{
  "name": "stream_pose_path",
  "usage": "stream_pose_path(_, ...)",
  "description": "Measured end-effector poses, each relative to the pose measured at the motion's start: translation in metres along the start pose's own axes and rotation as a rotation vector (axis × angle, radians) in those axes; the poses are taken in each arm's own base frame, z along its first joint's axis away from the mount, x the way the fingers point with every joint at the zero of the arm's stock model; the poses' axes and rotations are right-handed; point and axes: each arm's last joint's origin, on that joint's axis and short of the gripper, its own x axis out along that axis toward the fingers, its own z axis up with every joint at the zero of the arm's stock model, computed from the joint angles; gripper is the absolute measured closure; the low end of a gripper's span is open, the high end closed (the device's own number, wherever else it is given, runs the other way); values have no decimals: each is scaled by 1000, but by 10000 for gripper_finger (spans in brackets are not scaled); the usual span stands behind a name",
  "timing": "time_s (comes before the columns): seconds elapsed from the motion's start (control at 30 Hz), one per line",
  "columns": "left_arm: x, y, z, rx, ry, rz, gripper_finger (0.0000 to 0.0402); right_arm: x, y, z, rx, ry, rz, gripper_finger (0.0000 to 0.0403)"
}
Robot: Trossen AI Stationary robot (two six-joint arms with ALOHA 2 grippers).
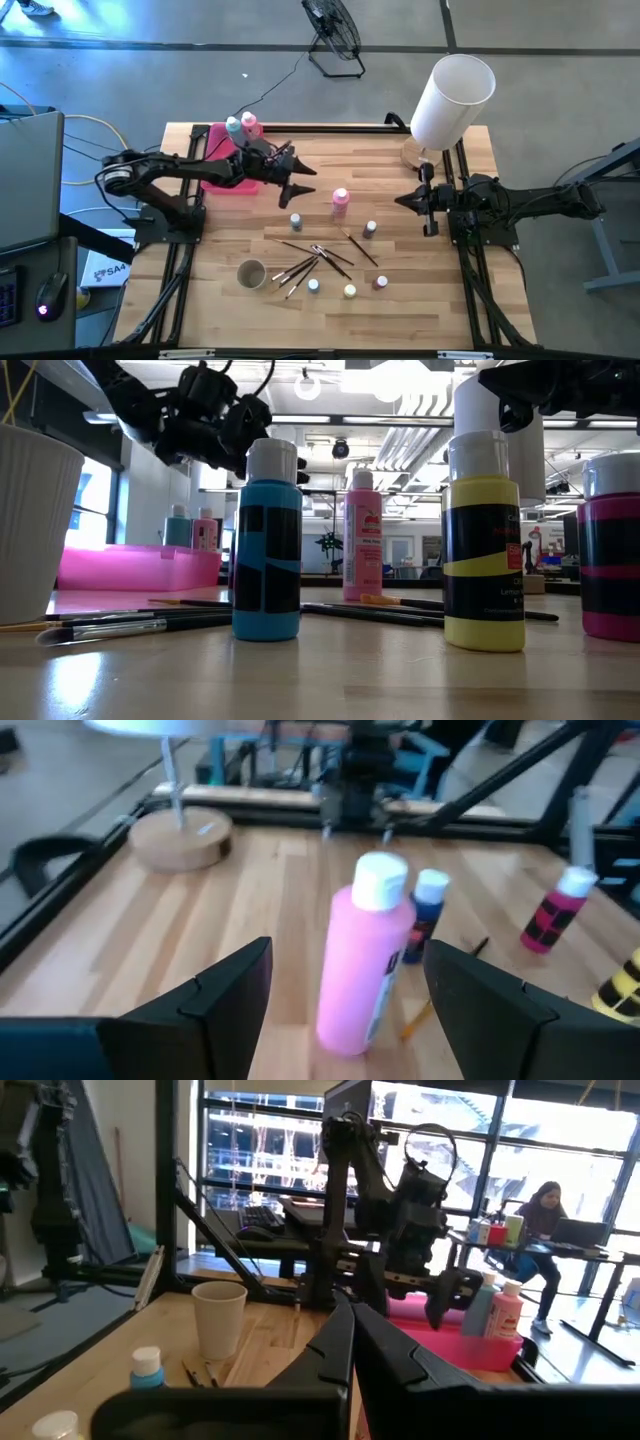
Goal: Pick & Place Paint Supplies
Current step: Put the big pink paint bottle into the pink bin
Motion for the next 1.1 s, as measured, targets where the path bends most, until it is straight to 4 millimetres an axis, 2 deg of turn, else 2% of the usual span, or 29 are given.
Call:
stream_pose_path(0.53,58,13,8,-47,43,-146,144,0,0,0,0,1,-6,400)
stream_pose_path(0.93,80,5,9,-39,42,-233,144,0,0,0,0,1,-6,400)
stream_pose_path(1.1,82,3,11,-32,39,-213,144,0,0,0,0,1,-7,400)
